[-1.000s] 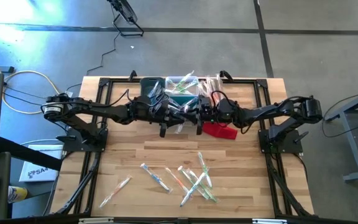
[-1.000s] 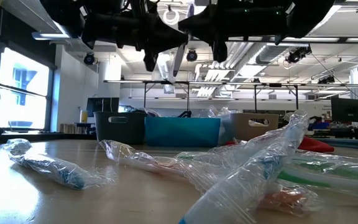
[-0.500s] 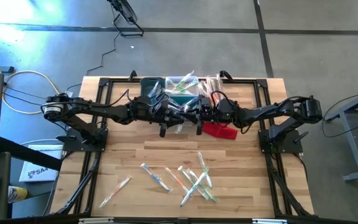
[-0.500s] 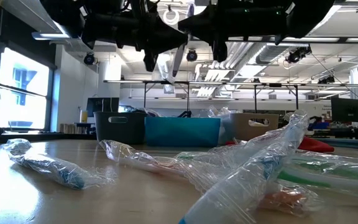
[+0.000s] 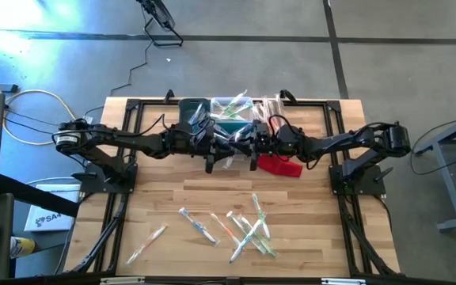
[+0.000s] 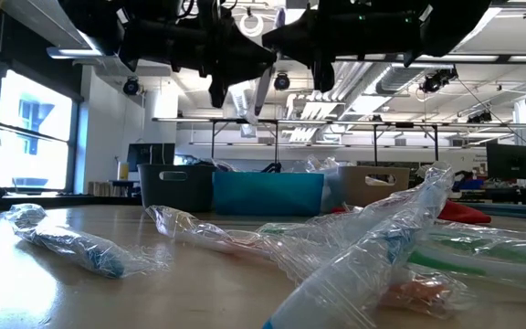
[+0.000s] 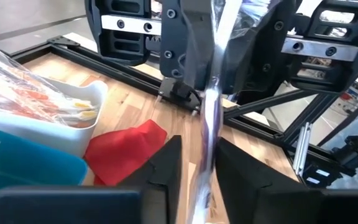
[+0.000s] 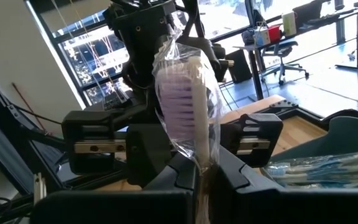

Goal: Pick & Place Toothbrushes
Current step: Put the purple toothbrush into the blue bin

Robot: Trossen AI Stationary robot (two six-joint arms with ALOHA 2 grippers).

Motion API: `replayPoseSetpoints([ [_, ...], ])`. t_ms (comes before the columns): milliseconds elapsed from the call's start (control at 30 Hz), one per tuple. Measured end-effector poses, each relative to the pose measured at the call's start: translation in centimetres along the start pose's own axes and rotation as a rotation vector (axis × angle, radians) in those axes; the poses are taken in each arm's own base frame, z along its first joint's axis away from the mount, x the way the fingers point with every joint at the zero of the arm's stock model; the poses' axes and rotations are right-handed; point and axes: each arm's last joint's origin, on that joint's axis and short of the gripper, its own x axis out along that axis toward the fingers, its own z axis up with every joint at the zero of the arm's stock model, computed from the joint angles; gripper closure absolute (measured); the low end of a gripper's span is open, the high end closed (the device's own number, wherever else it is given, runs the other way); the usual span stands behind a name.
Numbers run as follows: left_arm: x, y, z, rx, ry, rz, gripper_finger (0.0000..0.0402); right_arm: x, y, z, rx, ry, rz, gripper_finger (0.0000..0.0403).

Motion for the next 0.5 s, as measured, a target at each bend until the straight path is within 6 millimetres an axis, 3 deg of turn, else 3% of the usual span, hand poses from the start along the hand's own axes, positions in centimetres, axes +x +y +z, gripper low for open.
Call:
replayPoseSetpoints([
  [200,0.0,0.01,0.0,-0.001,-0.001,0.004,0.0266,0.0,0.02,-0.01,0.0,0.001,0.004,0.0395],
  [500,-0.01,0.12,-0.26,-0.005,0.025,0.015,0.0258,0.0,0.02,-0.01,0.0,0.002,0.003,0.0395],
])
